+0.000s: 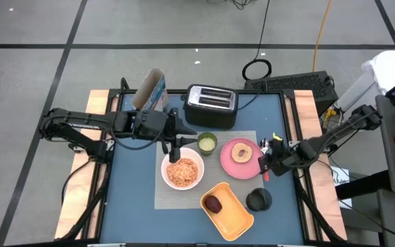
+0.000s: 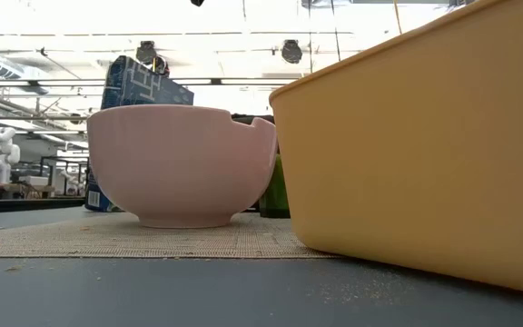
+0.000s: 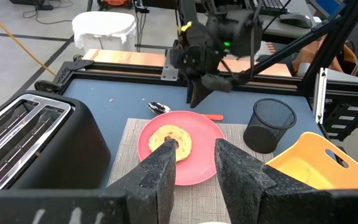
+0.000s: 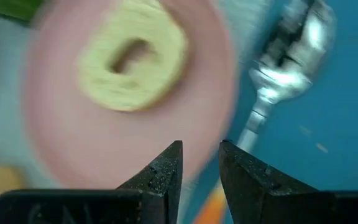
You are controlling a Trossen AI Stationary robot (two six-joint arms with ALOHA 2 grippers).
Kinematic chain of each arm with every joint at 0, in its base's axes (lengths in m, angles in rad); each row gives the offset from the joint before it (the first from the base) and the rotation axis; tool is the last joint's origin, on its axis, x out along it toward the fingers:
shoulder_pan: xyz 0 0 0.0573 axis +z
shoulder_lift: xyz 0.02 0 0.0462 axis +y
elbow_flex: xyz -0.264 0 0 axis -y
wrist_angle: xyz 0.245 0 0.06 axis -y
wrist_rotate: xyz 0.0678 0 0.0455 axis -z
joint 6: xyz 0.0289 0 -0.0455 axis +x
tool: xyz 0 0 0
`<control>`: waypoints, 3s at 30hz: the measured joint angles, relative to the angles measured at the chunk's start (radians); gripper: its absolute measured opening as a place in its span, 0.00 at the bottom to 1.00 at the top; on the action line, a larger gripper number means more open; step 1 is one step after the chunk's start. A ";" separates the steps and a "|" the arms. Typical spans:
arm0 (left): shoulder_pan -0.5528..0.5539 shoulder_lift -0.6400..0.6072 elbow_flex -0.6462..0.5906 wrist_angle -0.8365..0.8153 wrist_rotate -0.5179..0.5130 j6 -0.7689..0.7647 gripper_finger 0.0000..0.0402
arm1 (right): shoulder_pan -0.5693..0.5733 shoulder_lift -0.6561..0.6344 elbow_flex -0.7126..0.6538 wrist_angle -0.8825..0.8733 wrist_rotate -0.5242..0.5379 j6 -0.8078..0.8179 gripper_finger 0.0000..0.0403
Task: Arrange a breakfast setting
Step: Put the apple on the gray table mat to the top right of the pink plate
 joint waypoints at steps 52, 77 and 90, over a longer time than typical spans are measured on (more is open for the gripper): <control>0.000 0.000 0.000 0.001 0.000 -0.002 0.29 | 0.000 0.009 0.000 0.977 0.041 -0.910 0.99; 0.000 0.000 0.000 0.001 0.000 -0.022 0.29 | 0.000 0.201 0.034 1.386 -0.073 -1.116 0.98; 0.000 0.000 0.000 0.001 0.000 -0.027 0.29 | 0.007 0.349 0.206 1.312 -0.121 -1.176 0.98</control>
